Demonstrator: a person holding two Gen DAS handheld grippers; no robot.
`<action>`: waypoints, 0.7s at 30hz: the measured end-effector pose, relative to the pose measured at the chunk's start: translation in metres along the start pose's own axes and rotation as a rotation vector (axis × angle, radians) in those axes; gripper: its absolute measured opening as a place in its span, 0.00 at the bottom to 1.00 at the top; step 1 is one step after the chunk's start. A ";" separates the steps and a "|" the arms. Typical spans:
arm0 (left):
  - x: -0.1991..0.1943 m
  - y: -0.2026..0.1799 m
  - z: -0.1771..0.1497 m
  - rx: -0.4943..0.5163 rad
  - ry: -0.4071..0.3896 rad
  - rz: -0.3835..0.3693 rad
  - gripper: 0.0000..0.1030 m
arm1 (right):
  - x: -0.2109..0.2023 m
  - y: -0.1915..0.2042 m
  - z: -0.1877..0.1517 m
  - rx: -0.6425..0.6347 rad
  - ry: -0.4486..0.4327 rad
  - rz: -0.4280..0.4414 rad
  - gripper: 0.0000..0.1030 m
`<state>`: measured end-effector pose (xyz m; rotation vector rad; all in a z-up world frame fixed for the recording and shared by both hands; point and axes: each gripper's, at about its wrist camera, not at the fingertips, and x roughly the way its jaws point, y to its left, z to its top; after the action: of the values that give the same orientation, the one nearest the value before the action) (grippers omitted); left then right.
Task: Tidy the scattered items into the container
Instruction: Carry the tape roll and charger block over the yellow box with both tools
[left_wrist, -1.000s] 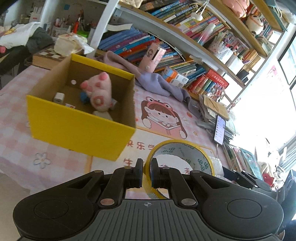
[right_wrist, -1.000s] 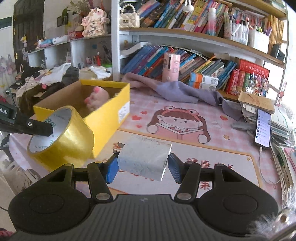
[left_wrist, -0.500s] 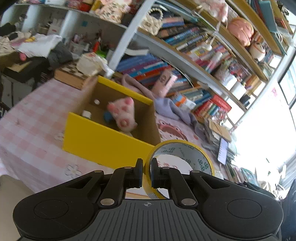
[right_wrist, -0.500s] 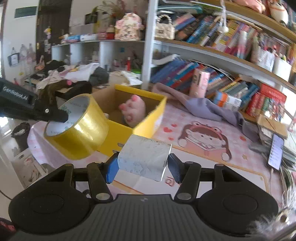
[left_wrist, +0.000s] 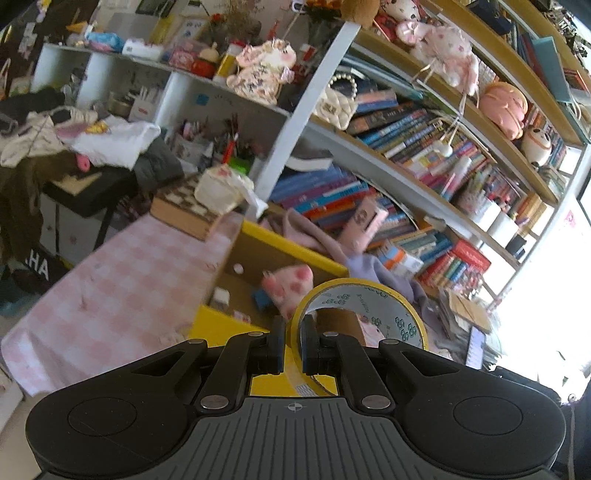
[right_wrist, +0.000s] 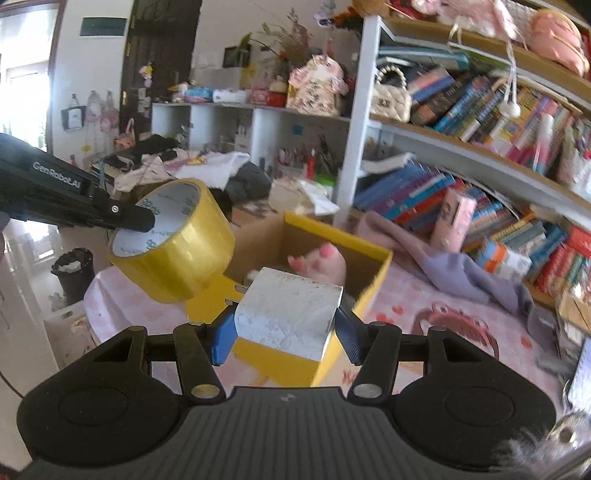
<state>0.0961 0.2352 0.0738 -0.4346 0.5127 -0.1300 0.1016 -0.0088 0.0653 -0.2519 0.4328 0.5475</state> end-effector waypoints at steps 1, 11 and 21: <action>0.003 0.000 0.003 0.007 -0.007 0.006 0.06 | 0.004 -0.001 0.004 -0.005 -0.008 0.006 0.53; 0.078 -0.005 0.039 0.114 -0.014 0.093 0.07 | 0.078 -0.027 0.031 -0.066 0.003 0.032 0.53; 0.175 -0.025 0.053 0.315 0.090 0.227 0.07 | 0.178 -0.053 0.030 -0.162 0.176 0.152 0.53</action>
<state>0.2739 0.1928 0.0476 -0.0618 0.6147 -0.0097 0.2775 0.0371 0.0162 -0.4277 0.5826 0.7134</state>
